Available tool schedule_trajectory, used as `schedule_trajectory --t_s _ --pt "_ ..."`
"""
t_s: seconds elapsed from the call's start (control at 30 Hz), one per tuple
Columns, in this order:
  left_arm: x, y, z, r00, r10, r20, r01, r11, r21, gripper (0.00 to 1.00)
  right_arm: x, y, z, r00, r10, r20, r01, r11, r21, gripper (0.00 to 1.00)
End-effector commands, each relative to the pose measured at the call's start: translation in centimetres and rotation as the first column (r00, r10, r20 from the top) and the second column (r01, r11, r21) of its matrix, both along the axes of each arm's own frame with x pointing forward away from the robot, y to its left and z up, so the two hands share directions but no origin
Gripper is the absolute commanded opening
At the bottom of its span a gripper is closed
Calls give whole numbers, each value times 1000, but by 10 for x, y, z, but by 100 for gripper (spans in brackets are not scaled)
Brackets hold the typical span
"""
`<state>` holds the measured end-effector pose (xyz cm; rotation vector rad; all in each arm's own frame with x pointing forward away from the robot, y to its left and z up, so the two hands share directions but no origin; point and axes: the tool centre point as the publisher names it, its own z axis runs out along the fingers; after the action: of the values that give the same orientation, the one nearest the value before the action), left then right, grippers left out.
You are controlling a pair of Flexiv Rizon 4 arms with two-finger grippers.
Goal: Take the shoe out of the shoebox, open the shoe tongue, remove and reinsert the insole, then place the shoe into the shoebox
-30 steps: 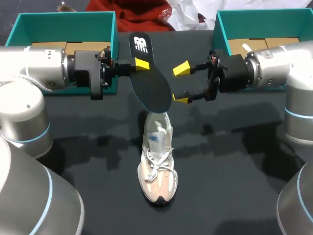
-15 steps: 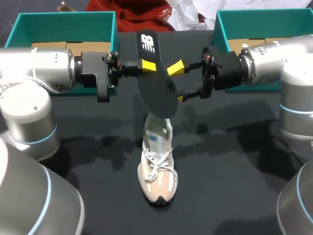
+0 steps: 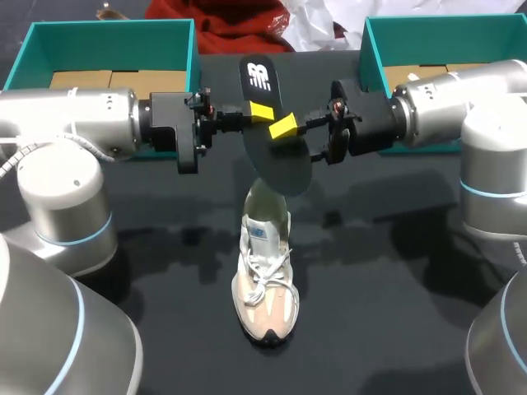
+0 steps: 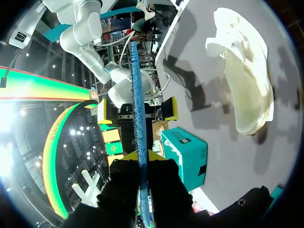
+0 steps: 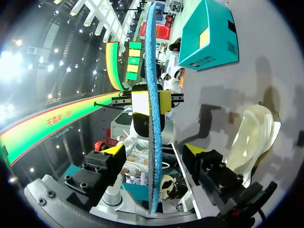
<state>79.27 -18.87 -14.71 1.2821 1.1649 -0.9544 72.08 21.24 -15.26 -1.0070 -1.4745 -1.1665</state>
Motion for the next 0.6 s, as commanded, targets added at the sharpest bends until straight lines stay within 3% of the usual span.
schedule_trajectory --t_s 0.03,0.17,0.6 --pt "1 -2 -1 1000 1 -3 -1 1000 4 0 1 4 0 1000 -7 10 7 1000 -5 55" --pt "1 0 -1 1000 1 -4 -1 1000 3 0 3 4 0 1000 -14 19 14 1000 -4 47" --pt "-2 5 -2 1000 -11 -3 11 1000 -4 0 15 6 -2 999 -39 33 38 999 18 38"
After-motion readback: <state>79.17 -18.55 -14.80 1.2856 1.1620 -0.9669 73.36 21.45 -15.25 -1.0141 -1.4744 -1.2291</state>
